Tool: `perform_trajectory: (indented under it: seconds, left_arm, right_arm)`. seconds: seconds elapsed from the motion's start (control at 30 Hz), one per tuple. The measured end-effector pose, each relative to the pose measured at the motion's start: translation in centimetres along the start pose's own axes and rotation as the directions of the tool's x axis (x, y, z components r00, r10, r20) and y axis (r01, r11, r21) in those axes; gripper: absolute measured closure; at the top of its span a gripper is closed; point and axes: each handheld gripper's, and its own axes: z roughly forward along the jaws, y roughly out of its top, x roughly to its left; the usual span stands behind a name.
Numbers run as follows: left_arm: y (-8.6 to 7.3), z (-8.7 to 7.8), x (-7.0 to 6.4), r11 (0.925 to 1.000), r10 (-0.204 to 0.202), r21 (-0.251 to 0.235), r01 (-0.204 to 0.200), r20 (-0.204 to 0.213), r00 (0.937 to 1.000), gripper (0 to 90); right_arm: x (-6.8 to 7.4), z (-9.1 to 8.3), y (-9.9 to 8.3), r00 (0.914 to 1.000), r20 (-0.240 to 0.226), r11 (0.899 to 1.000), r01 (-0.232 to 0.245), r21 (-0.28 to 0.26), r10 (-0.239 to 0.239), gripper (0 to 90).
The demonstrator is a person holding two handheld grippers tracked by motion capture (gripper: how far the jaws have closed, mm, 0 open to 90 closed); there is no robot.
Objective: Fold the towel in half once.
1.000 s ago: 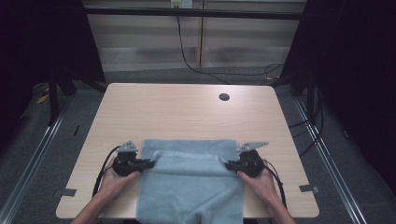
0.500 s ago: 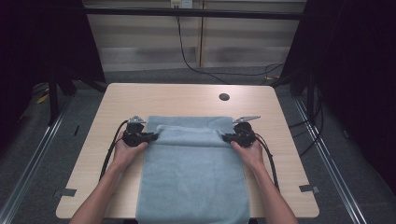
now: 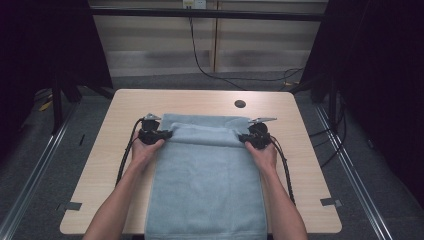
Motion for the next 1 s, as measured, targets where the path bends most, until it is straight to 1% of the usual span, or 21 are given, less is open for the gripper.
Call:
perform_trajectory:
  seconds: [0.03, 0.1, 0.17, 0.2, 0.23, 0.27, 0.3, 0.33, 0.37, 0.47, 0.5, 0.53, 0.6, 0.67, 0.7, 0.73, 0.8, 0.87, 0.93, 0.97, 1.0]
  left_arm:
    - [0.1, 0.0, 0.1, 1.0, 0.0, 0.007, 0.0, 0.004, 1.0, 84.4]
    - [-0.1, 0.0, 0.5, 0.9986, -0.051, -0.011, 0.052, 0.039, 0.9979, 84.5]
    - [-0.3, -0.3, 0.9, 0.9975, -0.066, -0.02, 0.067, 0.064, 0.9958, 84.8]
    - [-0.3, -0.4, 1.1, 0.997, -0.074, -0.015, 0.076, 0.082, 0.9939, 84.8]
    - [-0.2, -0.6, 1.1, 0.9966, -0.079, -0.018, 0.081, 0.086, 0.9931, 84.7]
    - [-0.1, -0.9, 1.2, 0.9968, -0.074, -0.022, 0.077, 0.088, 0.9934, 84.7]
    - [0.2, -1.1, 1.2, 0.996, -0.079, -0.035, 0.083, 0.09, 0.9928, 84.7]
    - [0.4, -1.5, 1.2, 0.9939, -0.092, -0.051, 0.098, 0.105, 0.9902, 84.7]
    - [0.8, -1.9, 1.1, 0.9935, -0.089, -0.061, 0.096, 0.11, 0.99, 84.7]
    - [2.2, -3.3, 0.6, 0.9928, -0.054, -0.1, 0.065, 0.117, 0.9917, 84.7]
    - [2.7, -3.8, 0.5, 0.9914, -0.046, -0.116, 0.061, 0.132, 0.9902, 84.7]
    - [3.2, -4.3, 0.3, 0.9877, -0.047, -0.141, 0.068, 0.149, 0.9877, 84.7]
    - [4.4, -5.6, 0.0, 0.9844, -0.021, -0.17, 0.044, 0.136, 0.9904, 84.7]
    - [5.6, -6.8, -0.4, 0.9789, -0.003, -0.202, 0.031, 0.137, 0.9905, 84.7]
    - [6.3, -7.6, -0.6, 0.9749, 0.012, -0.222, 0.02, 0.143, 0.9897, 84.8]
    - [6.7, -8.1, -0.8, 0.9721, 0.022, -0.234, 0.013, 0.145, 0.9892, 84.7]
    - [7.8, -9.5, -1.4, 0.9662, 0.042, -0.258, -0.004, 0.141, 0.9892, 84.7]
    - [8.5, -11.1, -2.4, 0.9554, 0.082, -0.293, -0.038, 0.139, 0.9869, 84.7]
    - [8.9, -12.3, -2.9, 0.9482, 0.102, -0.313, -0.057, 0.131, 0.9862, 84.7]
    - [9.1, -13.0, -3.1, 0.9431, 0.109, -0.327, -0.06, 0.134, 0.9849, 84.7]
    - [9.2, -13.8, -3.3, 0.9353, 0.118, -0.348, -0.063, 0.142, 0.9828, 84.7]
  right_arm:
    - [-0.2, 0.1, 0.1, 1.0, -0.002, 1.0, -0.008, 0.002, 0.008, 86.3]
    - [-0.3, 0.1, 0.3, 0.9999, -0.003, 1.0, -0.011, 0.008, 0.011, 86.3]
    - [-0.4, -0.1, 0.3, 0.9998, -0.018, 1.0, -0.012, 0.003, 0.012, 86.5]
    - [-0.5, -0.2, 0.2, 0.9994, -0.031, 1.0, -0.014, -0.004, 0.014, 86.5]
    - [-0.6, -0.5, 0.3, 0.9987, -0.044, 1.0, -0.025, -0.01, 0.024, 86.5]
    - [-0.8, -0.7, 0.4, 0.9971, -0.067, 0.999, -0.037, -0.026, 0.035, 86.5]
    - [-1.0, -1.1, 0.5, 0.9959, -0.079, 0.998, -0.049, -0.045, 0.046, 86.5]
    - [-1.1, -1.4, 0.7, 0.9935, -0.097, 0.996, -0.067, -0.067, 0.06, 86.4]
    - [-1.2, -1.7, 0.9, 0.9916, -0.114, 0.993, -0.072, -0.09, 0.062, 86.5]
    - [-1.0, -2.9, 2.0, 0.9921, -0.12, 0.992, -0.052, -0.118, 0.038, 86.5]
    - [-1.1, -3.4, 2.4, 0.9916, -0.124, 0.99, -0.055, -0.133, 0.038, 86.5]
    - [-1.2, -4.0, 2.9, 0.9914, -0.126, 0.987, -0.054, -0.151, 0.035, 86.5]
    - [-1.4, -5.3, 3.8, 0.9906, -0.132, 0.981, -0.06, -0.186, 0.035, 86.4]
    - [-1.6, -6.6, 4.9, 0.9918, -0.126, 0.976, -0.048, -0.211, 0.021, 86.5]
    - [-1.6, -7.2, 5.4, 0.9925, -0.122, 0.974, -0.039, -0.224, 0.012, 86.4]
    - [-1.6, -8.1, 6.1, 0.9923, -0.124, 0.968, -0.034, -0.248, 0.003, 86.4]
    - [-1.6, -9.4, 7.0, 0.9921, -0.125, 0.961, -0.025, -0.276, -0.01, 86.4]
    - [-1.3, -10.8, 8.0, 0.9928, -0.116, 0.953, -0.008, -0.302, -0.029, 86.4]
    - [-1.1, -12.3, 8.7, 0.9909, -0.128, 0.939, -0.006, -0.344, -0.041, 86.4]
    - [-0.9, -13.1, 8.9, 0.9896, -0.136, 0.933, -0.005, -0.361, -0.048, 86.4]
    - [-0.7, -13.9, 9.0, 0.9885, -0.14, 0.927, 0.0, -0.375, -0.057, 86.4]
